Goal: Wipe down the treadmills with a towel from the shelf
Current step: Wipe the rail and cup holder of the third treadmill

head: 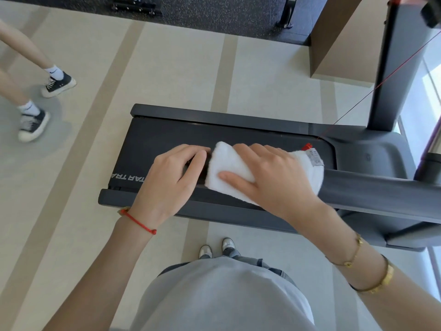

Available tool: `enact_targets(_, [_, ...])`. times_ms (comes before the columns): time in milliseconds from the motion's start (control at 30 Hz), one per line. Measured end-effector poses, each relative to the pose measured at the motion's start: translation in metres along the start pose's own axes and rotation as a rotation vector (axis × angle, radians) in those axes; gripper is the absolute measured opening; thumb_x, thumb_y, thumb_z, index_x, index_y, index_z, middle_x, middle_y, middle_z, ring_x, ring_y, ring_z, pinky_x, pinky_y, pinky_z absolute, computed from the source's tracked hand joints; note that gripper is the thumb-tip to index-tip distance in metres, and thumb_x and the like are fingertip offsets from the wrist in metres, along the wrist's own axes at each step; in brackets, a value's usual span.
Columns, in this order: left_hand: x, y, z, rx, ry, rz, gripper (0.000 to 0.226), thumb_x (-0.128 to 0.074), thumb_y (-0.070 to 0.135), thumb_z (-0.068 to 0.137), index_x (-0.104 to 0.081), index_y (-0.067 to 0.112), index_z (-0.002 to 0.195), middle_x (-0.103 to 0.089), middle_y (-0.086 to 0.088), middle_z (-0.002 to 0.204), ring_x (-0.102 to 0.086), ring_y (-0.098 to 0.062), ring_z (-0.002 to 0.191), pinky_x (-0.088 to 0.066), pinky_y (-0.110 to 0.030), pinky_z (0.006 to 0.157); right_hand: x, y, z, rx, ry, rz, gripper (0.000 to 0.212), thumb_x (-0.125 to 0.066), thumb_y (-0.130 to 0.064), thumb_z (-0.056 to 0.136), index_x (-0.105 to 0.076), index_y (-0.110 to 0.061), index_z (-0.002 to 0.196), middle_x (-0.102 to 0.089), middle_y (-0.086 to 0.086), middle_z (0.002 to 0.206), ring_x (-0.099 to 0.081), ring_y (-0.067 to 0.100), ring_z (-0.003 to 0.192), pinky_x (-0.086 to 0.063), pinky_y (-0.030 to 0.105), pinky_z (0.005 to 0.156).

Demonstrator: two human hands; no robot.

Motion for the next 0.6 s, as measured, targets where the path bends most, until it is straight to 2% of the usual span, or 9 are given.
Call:
enact_targets(67, [0.000, -0.002, 0.000, -0.005, -0.001, 0.012, 0.034, -0.042, 0.027, 0.103, -0.070, 0.016, 0.118, -0.068, 0.010, 0.117, -0.060, 0.001, 0.110, -0.042, -0.006, 0.092, 0.007, 0.018, -0.007, -0.049, -0.041, -0.007, 0.064, -0.022, -0.074, 0.087, -0.058, -0.024, 0.106, -0.059, -0.006, 0.079, -0.057, 0.019, 0.073, -0.034, 0.030, 0.059])
enact_targets(233, [-0.002, -0.003, -0.002, -0.022, 0.016, 0.032, 0.031, -0.045, 0.026, 0.104, -0.068, 0.016, 0.122, -0.067, 0.010, 0.117, -0.059, -0.001, 0.112, -0.046, -0.016, 0.096, 0.011, 0.022, -0.002, -0.096, -0.075, -0.002, 0.059, -0.018, -0.077, 0.084, -0.049, -0.028, 0.095, -0.059, -0.007, 0.075, -0.056, 0.020, 0.068, -0.035, 0.030, 0.054])
enact_targets(300, [-0.001, -0.003, -0.002, -0.034, 0.003, 0.025, 0.034, -0.040, 0.028, 0.103, -0.068, 0.015, 0.117, -0.067, 0.011, 0.111, -0.061, -0.003, 0.105, -0.047, -0.017, 0.088, 0.003, 0.002, 0.013, -0.051, -0.109, 0.024, 0.055, -0.022, -0.075, 0.085, -0.047, -0.028, 0.098, -0.060, -0.008, 0.079, -0.057, 0.021, 0.070, -0.037, 0.031, 0.056])
enact_targets(400, [-0.002, -0.004, -0.002, -0.035, 0.006, 0.000, 0.035, -0.036, 0.029, 0.102, -0.066, 0.013, 0.109, -0.064, 0.011, 0.099, -0.061, -0.006, 0.092, -0.043, -0.014, 0.075, -0.005, -0.015, 0.018, 0.009, -0.078, -0.030, 0.061, -0.023, -0.075, 0.087, -0.052, -0.027, 0.110, -0.058, -0.006, 0.080, -0.057, 0.019, 0.071, -0.034, 0.031, 0.056])
enact_targets(500, [-0.004, -0.005, -0.004, -0.058, 0.028, 0.031, 0.035, -0.040, 0.030, 0.102, -0.066, 0.015, 0.120, -0.066, 0.009, 0.112, -0.061, -0.004, 0.104, -0.047, -0.014, 0.087, 0.001, 0.003, -0.002, 0.023, -0.037, 0.000, 0.065, -0.026, -0.074, 0.089, -0.056, -0.024, 0.117, -0.061, -0.005, 0.085, -0.057, 0.019, 0.074, -0.041, 0.031, 0.063])
enact_targets(600, [-0.007, -0.005, -0.005, -0.055, 0.043, 0.049, 0.036, -0.045, 0.034, 0.100, -0.065, 0.017, 0.125, -0.065, 0.010, 0.118, -0.058, 0.000, 0.110, -0.047, -0.013, 0.093, 0.011, 0.033, -0.019, -0.036, -0.056, -0.012, 0.065, -0.024, -0.077, 0.086, -0.056, -0.026, 0.113, -0.060, -0.007, 0.082, -0.057, 0.019, 0.074, -0.041, 0.032, 0.060])
Point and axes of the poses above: each hand's wrist, its own z-axis towards the middle knuckle, its own x-axis out of the back of the hand, y = z × x, the point moved 2 cm from there along z, towards the middle knuckle
